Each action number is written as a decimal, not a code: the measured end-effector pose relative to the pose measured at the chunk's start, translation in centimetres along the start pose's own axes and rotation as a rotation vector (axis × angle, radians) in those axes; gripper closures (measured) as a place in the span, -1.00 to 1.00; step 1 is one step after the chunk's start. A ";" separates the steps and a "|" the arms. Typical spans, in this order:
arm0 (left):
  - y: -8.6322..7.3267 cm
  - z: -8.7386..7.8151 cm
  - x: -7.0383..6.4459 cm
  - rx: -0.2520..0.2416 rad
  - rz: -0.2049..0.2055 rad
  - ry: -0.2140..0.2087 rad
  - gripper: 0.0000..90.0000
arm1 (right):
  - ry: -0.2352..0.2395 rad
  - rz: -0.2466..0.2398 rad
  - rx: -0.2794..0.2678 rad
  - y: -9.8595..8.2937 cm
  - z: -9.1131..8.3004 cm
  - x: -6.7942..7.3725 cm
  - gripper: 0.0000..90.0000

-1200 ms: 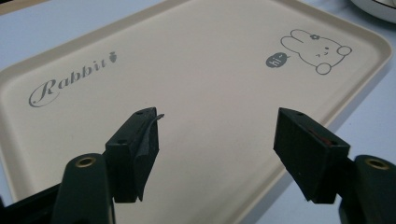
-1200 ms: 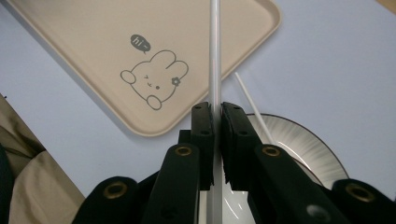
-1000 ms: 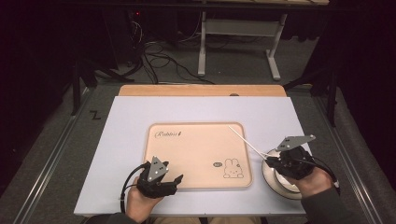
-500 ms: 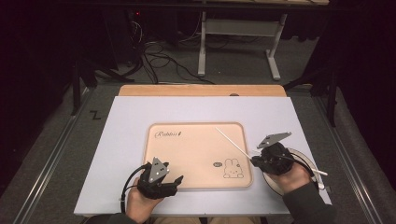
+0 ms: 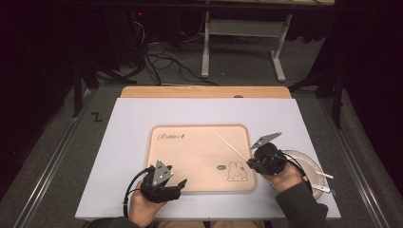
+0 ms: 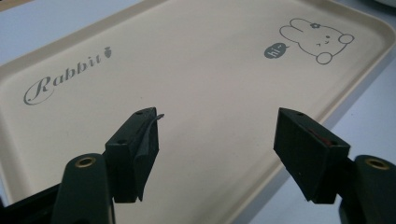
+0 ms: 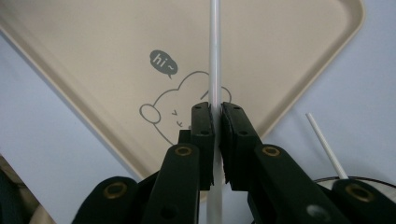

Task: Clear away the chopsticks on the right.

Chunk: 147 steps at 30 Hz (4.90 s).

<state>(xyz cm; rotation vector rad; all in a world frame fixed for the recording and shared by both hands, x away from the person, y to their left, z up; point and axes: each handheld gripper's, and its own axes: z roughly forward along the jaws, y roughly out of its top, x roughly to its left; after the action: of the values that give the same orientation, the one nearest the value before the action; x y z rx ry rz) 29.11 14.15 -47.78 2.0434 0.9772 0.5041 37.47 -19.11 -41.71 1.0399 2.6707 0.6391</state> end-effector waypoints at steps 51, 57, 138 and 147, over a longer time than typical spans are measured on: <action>0.0 -0.1 -0.4 -0.013 0.037 -0.036 -0.32 | -0.028 0.109 0.174 2.7 8.3 -0.3 0.87; 0.0 -0.1 -0.5 -0.014 0.042 -0.038 -0.32 | -0.051 0.102 0.171 2.8 8.3 -0.4 0.78; 0.1 0.2 -0.5 0.018 0.044 -0.029 -0.32 | -0.036 0.147 -0.145 -4.9 -5.7 -3.6 0.70; 0.2 0.1 -0.5 -0.003 0.047 -0.049 -0.36 | -0.101 0.152 -0.151 -6.4 -8.1 -6.0 0.71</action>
<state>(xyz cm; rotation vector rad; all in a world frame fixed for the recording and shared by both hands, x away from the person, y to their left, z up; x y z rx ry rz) 28.92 13.60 -47.72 2.0701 0.9009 0.4774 35.35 -30.00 -37.26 1.2059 2.4325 0.7815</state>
